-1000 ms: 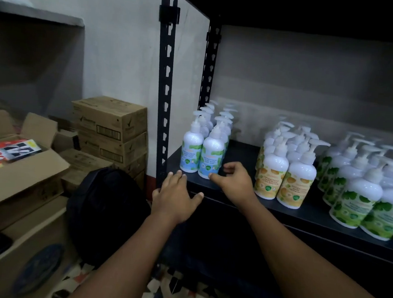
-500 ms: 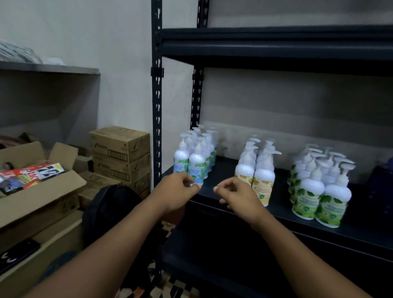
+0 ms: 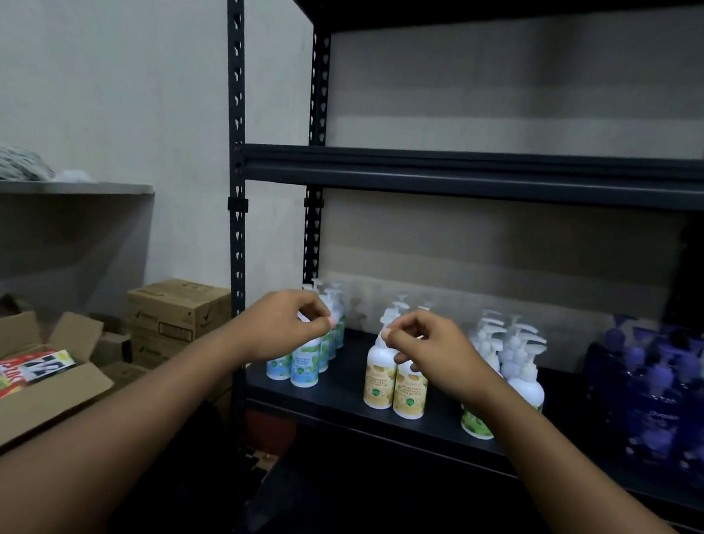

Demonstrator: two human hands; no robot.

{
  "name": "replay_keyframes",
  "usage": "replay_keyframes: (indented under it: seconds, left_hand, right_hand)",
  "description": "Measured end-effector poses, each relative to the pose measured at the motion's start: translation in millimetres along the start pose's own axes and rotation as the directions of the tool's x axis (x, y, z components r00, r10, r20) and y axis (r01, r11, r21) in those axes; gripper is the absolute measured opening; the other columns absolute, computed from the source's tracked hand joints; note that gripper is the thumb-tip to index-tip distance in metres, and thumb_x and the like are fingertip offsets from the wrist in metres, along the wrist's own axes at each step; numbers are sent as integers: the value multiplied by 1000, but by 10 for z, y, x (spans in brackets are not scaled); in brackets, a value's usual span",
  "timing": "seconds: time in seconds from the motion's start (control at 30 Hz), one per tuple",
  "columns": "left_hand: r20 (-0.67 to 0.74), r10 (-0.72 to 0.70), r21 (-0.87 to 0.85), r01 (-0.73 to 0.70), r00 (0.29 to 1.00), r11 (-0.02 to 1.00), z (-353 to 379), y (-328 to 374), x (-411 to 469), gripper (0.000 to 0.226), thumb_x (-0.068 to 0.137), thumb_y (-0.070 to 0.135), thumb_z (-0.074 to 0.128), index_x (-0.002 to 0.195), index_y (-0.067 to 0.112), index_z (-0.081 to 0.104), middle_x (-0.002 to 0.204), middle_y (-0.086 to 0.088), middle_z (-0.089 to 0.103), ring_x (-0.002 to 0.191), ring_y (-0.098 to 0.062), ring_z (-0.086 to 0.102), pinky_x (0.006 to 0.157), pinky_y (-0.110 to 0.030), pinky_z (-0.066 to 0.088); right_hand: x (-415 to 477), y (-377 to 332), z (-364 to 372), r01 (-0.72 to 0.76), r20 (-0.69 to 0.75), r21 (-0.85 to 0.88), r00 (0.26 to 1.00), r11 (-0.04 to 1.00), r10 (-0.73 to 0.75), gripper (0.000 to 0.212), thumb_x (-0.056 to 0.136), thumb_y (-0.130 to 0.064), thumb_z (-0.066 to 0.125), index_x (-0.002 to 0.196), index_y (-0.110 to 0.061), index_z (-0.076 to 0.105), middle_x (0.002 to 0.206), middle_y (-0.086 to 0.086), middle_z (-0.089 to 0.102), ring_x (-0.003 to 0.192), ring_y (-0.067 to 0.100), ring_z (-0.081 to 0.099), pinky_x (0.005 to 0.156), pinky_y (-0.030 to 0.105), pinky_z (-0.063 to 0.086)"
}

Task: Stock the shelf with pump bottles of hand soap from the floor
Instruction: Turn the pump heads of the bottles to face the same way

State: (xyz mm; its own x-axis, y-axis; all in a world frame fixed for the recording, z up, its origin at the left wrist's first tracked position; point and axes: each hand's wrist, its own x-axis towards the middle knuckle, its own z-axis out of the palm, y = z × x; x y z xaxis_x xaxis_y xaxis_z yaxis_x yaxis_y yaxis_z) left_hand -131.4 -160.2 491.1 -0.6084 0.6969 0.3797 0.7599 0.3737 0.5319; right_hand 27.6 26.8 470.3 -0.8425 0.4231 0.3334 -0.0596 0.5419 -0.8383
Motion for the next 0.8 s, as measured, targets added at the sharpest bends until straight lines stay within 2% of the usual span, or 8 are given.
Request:
replay_keyframes:
  seconds: [0.17,0.3,0.43,0.5,0.57,0.63,0.7,0.8]
  left_hand:
    - [-17,11,-13,-11,1000,1000,-140,-72,131,15,93,42,65,97,30,72,96,17,70,85,3,63,74,-19,45]
    - [-5,19,-1,-19,1000,1000,-208,-235,223,16,92,43,66,100,30,72,96,19,70,86,5,62,74,-18,46]
    - [-31,14,12,-14,999,1000,-345,-474,363,18,92,45,64,99,30,72,96,19,70,89,5,62,83,-25,50]
    - [-37,14,20,-13,999,1000,-379,-596,479,19,93,44,64,100,29,72,97,19,69,89,6,61,79,-21,48]
    - [-39,5,15,-5,999,1000,-373,-731,645,18,94,42,63,102,28,71,97,19,67,91,4,61,74,-17,45]
    - [-33,-5,7,6,999,1000,-338,-838,862,16,96,40,63,102,28,71,98,19,67,92,4,61,73,-15,44]
    - [-19,-13,-1,13,1000,1000,-287,-918,1143,14,97,38,61,103,28,70,99,19,66,92,5,60,73,-13,44]
    - [0,-8,10,8,1000,1000,-188,-1029,1670,11,98,27,61,103,23,70,99,12,68,87,1,61,74,-14,48]
  right_hand:
    - [177,-126,-9,26,10,-61,1000,998,-25,17,91,-32,70,96,-16,68,97,7,72,81,19,73,72,35,53]
    - [378,-182,123,24,28,-92,999,995,-22,17,93,-29,69,99,-13,67,98,10,72,87,24,72,63,19,50]
    - [713,-209,306,28,61,-112,998,993,-21,21,93,-30,69,102,-12,67,98,9,74,77,15,70,67,25,52]
    - [944,-186,373,37,76,-127,997,991,-28,21,93,-30,70,102,-11,67,97,10,75,73,10,67,69,29,54]
    - [1193,-144,417,41,81,-123,996,992,-31,22,94,-27,69,104,-8,66,99,11,74,69,7,67,60,17,51]
    - [1456,-75,444,37,73,-147,997,988,-26,22,94,-26,68,105,-6,67,101,10,74,74,11,69,55,12,48]
    - [1746,28,445,51,74,-200,997,979,-37,23,95,-28,67,104,-8,68,100,9,74,82,20,72,57,13,49]
    - [2226,195,402,51,56,-268,998,962,-37,17,94,-29,64,99,-14,70,97,4,75,82,16,72,65,18,52]
